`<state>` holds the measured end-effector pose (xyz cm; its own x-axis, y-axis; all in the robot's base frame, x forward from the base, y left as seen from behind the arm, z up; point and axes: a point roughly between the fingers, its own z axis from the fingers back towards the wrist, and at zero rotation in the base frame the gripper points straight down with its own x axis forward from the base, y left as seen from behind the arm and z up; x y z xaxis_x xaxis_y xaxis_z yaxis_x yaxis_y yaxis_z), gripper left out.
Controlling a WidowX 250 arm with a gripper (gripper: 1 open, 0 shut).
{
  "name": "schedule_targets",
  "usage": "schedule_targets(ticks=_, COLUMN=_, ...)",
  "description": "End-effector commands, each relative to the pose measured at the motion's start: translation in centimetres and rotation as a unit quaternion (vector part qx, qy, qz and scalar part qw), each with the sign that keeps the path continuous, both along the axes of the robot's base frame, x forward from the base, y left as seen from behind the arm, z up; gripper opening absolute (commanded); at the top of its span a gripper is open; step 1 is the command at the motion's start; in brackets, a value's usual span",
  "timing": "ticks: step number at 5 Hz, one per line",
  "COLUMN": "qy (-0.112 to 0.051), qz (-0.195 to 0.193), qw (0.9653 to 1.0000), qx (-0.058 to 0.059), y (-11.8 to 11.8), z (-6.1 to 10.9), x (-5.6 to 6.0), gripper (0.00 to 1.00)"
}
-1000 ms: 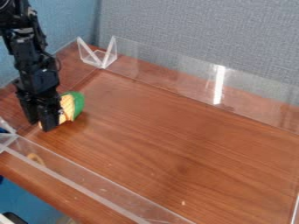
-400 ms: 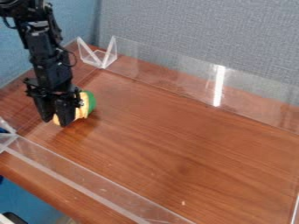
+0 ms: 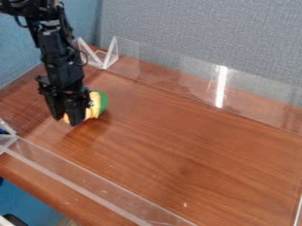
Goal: Push the yellow object to the right side of the table
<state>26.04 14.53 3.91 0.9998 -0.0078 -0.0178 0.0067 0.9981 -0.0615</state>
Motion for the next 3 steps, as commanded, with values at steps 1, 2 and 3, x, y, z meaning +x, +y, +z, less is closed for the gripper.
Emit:
schedule_targets(ticks=1, qy=-0.028, qz=-0.024, qw=0.9992, qx=0.014, y=0.4, z=1.5, x=1.6, gripper=0.0)
schedule_targets(ticks=2, qy=-0.028, qz=-0.036, qw=0.9989, qx=0.015, y=0.9, z=0.3, x=1.5, gripper=0.0)
schedule_targets(ticks=3, qy=-0.029, qz=-0.047, qw=0.9984, qx=0.015, y=1.4, z=-0.8, x=1.3, gripper=0.0)
